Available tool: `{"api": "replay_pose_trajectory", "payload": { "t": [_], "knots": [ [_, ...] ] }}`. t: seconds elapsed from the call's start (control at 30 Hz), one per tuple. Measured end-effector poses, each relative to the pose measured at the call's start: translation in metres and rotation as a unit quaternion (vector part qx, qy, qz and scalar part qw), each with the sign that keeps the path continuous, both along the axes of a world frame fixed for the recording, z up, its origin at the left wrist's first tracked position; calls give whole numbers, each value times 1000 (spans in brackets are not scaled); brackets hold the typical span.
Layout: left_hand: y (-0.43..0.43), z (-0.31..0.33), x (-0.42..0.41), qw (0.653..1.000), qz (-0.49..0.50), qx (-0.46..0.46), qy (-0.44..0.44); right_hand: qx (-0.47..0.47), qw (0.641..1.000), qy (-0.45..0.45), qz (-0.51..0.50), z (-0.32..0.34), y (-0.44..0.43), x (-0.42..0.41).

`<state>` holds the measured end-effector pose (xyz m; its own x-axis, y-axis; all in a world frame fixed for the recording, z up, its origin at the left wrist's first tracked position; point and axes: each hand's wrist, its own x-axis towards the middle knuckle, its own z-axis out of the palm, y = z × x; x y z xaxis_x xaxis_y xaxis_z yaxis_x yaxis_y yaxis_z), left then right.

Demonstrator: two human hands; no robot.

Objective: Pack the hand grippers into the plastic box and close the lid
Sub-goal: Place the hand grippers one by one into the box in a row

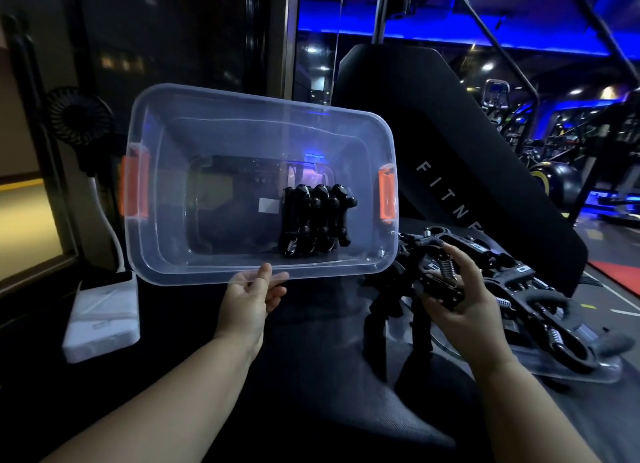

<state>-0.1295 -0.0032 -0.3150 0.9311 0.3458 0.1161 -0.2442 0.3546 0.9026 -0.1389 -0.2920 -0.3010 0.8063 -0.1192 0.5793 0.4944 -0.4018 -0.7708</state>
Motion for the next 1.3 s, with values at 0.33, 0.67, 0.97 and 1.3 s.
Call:
{"api": "replay_pose_trajectory", "payload": {
  "t": [0.33, 0.67, 0.97, 1.3],
  "knots": [
    [3, -9, 8, 1000, 14, 2, 6, 138, 984, -48, 100, 25, 36, -8],
    [4, -9, 8, 999, 45, -3, 29, 98, 987, -25, 123, 76, 117, 52],
    [2, -7, 8, 998, 44, -36, 3, -152, 987, 27, 37, 78, 184, 109],
    [5, -10, 8, 999, 23, -23, 13, -313, 949, 42, 20, 72, 211, 142]
  ]
}}
